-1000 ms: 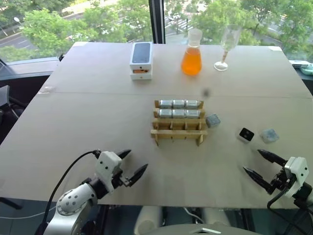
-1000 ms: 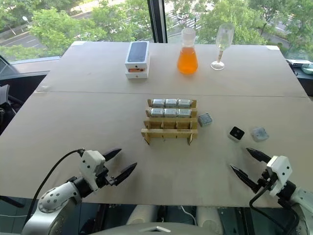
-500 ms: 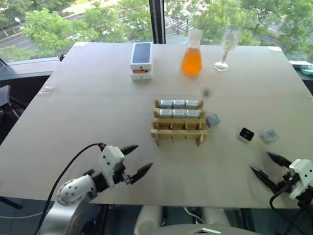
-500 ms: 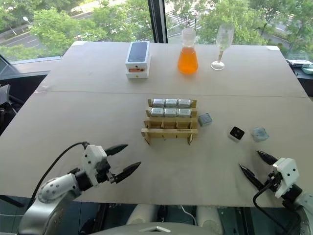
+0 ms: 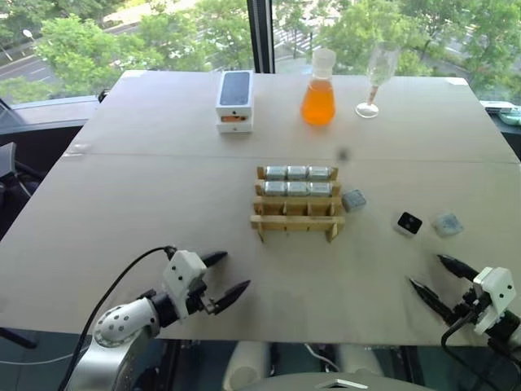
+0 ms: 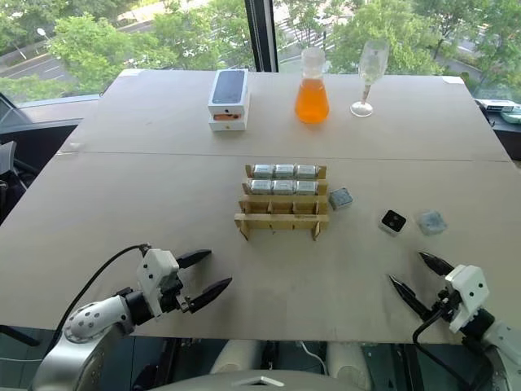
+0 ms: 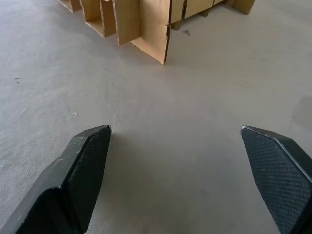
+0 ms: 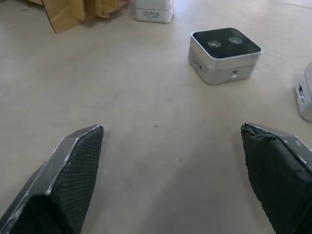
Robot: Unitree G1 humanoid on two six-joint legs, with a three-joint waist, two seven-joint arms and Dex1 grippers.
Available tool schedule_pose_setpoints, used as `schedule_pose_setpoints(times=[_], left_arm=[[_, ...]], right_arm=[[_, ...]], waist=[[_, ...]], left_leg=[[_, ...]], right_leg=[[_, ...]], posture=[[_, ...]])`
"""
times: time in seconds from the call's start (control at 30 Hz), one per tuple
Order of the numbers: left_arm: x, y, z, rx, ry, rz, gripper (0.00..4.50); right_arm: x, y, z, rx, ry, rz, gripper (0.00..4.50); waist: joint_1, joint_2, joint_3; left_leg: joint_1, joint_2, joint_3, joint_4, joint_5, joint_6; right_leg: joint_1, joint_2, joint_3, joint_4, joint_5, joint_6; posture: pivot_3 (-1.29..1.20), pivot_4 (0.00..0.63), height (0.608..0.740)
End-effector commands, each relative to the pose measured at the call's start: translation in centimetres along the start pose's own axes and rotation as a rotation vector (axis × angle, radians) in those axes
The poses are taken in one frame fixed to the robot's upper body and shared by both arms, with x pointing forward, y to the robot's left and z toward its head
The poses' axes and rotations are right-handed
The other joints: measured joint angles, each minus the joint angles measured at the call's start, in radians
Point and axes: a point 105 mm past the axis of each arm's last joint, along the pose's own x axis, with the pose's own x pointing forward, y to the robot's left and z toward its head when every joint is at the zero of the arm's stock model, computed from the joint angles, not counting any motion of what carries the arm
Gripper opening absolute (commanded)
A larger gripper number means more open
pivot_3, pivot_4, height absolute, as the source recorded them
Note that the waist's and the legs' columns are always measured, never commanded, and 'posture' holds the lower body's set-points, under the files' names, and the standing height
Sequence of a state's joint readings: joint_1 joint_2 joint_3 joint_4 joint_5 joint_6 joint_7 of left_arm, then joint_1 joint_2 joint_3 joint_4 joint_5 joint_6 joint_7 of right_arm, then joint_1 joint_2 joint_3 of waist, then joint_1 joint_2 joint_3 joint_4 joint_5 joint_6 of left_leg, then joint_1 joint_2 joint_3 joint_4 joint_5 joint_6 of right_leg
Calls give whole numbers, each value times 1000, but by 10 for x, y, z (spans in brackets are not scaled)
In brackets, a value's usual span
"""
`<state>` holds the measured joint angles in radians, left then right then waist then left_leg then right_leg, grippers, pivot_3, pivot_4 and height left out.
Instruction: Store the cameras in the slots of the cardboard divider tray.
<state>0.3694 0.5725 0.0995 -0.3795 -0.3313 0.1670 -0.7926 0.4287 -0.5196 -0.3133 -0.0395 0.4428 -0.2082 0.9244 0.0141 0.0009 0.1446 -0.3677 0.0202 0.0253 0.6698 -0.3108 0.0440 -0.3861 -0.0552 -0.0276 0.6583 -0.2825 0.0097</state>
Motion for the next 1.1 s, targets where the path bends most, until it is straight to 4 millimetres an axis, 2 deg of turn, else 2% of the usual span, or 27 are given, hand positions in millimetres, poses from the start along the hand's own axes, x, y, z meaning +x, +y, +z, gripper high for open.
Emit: schedule_pose_setpoints(times=[0.03,1.1], left_arm=[[0,2,7,34,-25,18,4450],[-1,-5,7,26,-31,16,4450]], right_arm=[[2,-1,9,-32,-30,6,4500],[2,6,6,-38,-27,33,4500]], waist=[[0,0,0],[0,0,0]], left_leg=[[0,0,0,0,0,0],[0,0,0,0,0,0]], right_leg=[[0,0,0,0,0,0],[0,0,0,1,0,1]], posture=[[0,150,740],[0,150,740]])
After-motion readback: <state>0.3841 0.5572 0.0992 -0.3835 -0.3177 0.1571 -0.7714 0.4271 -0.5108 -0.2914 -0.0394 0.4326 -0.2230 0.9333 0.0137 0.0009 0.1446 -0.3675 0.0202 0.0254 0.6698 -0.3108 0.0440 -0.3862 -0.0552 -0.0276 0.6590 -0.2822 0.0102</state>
